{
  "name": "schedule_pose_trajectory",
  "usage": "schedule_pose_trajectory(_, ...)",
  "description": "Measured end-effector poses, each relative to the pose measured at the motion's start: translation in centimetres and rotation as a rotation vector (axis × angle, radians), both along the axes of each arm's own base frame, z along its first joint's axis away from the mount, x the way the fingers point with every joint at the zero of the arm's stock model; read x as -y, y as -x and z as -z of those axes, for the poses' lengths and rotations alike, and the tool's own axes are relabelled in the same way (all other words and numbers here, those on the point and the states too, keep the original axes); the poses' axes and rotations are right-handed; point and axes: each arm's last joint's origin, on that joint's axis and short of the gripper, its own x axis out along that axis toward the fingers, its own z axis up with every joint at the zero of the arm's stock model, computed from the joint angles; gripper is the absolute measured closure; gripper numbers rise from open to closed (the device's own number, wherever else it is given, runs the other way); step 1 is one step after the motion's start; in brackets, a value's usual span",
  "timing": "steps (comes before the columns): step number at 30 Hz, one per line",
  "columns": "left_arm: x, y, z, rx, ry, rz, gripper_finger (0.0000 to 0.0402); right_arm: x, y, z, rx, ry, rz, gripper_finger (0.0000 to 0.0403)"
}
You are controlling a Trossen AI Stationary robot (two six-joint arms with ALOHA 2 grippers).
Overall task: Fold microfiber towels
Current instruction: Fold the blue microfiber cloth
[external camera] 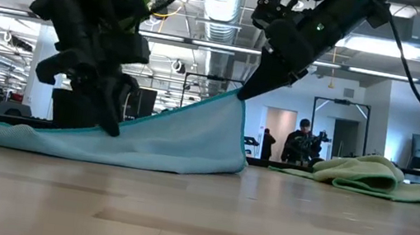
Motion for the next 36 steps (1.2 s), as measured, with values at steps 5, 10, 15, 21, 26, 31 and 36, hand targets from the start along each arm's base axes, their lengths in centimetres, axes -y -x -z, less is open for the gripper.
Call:
schedule_pose_trajectory(5, 0.2, 0.3, 0.0, -0.019, 0.079, 0.049, 0.0324, 0.0, 0.0, 0.0, -0.001, 0.0, 0.0, 0.0398)
schedule_pose_trajectory(10, 0.5, 0.8, -0.6, -0.032, 0.164, 0.107, 0.0324, 0.0, 0.0, 0.1, -0.008, 0.0, 0.0, 0.0398)
schedule_pose_trajectory(15, 0.7, 1.6, -0.2, -0.115, 0.18, 0.112, 0.0324, 0.1, 0.0, 0.1, -0.008, 0.0, 0.003, 0.0397)
schedule_pose_trajectory(21, 0.9, 2.3, 0.1, -0.196, 0.182, 0.108, 0.0324, 0.1, 0.0, 0.1, -0.008, 0.001, 0.003, 0.0397)
schedule_pose_trajectory(26, 0.9, 3.0, 0.4, -0.28, 0.191, 0.097, 0.0324, 0.1, 0.0, 0.1, -0.008, 0.0, 0.003, 0.0396)
schedule_pose_trajectory(31, 0.9, 3.5, 0.6, -0.333, 0.201, 0.087, 0.0324, 0.1, 0.0, 0.1, -0.008, 0.0, 0.003, 0.0396)
schedule_pose_trajectory(36, 1.0, 3.8, 0.6, -0.368, 0.222, 0.06, 0.0324, 0.1, 0.0, 0.1, -0.008, 0.0, 0.003, 0.0397)
